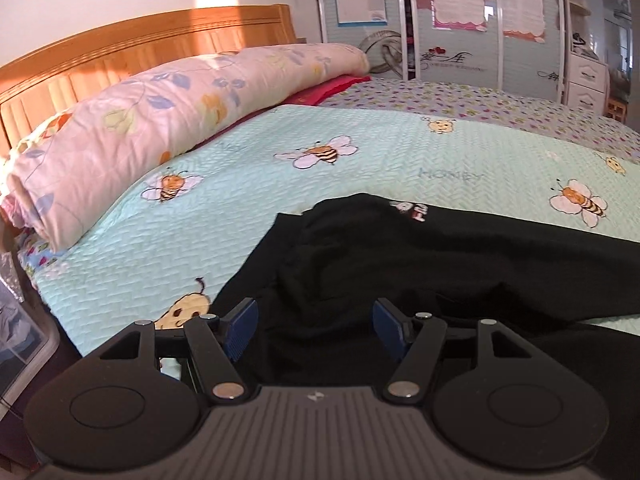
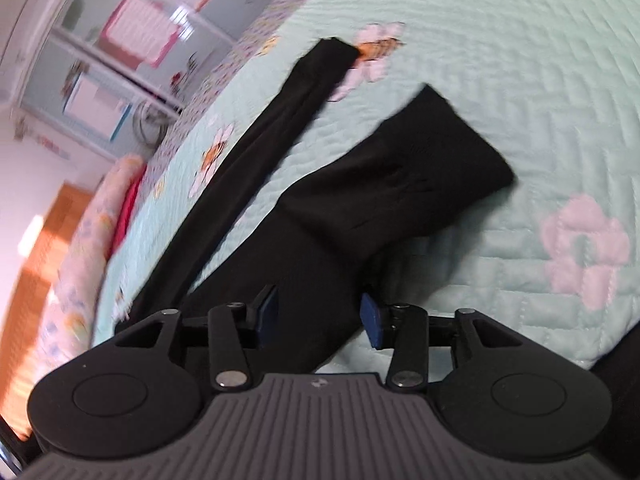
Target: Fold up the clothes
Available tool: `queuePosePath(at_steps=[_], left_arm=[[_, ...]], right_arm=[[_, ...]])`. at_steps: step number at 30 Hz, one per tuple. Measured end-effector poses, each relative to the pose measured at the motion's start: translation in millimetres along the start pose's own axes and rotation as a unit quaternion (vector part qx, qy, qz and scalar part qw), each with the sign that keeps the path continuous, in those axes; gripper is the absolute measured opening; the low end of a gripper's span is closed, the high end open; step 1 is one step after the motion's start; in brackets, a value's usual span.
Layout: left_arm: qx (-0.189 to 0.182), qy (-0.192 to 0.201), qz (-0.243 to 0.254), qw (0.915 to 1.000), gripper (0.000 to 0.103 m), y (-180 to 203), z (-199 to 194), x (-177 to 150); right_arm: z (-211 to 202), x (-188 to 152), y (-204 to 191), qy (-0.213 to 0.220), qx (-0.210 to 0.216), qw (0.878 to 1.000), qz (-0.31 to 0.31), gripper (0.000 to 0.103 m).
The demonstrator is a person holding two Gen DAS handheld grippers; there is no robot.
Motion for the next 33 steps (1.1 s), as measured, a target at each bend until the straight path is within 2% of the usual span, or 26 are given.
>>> queuePosePath(at_steps=[9, 18, 25, 28, 30, 32, 33], left_arm=[[0.0, -0.004, 0.005, 1.0, 0.067, 5, 0, 1], [0.001, -0.007, 0.008, 0.9999, 0.067, 5, -1, 1], [0.027, -0.041, -0.009, 0.9987, 0.068, -25, 13, -19], [0.046, -0.059, -0.025, 0.9969, 0.068, -48, 21, -33], [0.055, -0.072, -0.041, 0.9951, 0.068, -63, 27, -44], [0.057, -0.078, -0.066, 0.9931, 0.068, -75, 31, -52], [0.057, -0.079, -0.079, 0.9921, 0.068, -80, 33, -54]], right_arm=[[-1, -5, 15, -0.008, 0.001, 0.999, 0.044, 0.049], [0, -7, 18, -0.008, 0.003, 0.998, 0.056, 0.049], [-1, -4, 24, -0.004, 0.007, 0.997, 0.077, 0.049], [3, -9, 7, -0.045, 0.024, 0.998, 0.034, 0.049], [8, -18, -15, -0.104, 0.012, 0.994, -0.025, 0.049], [12, -30, -40, -0.156, -0.006, 0.983, -0.099, 0.049], [13, -37, -53, -0.181, -0.017, 0.973, -0.141, 0.049]])
Point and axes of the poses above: each gripper's, at about its wrist camera, not at the fingertips, and z roughly the way its jaws point, y to its right, x to its top, the point moved 3 cm from there along z, roughly the way its jaws point, and after that the axes turned 2 degrees about y, right-handed, at the moved point
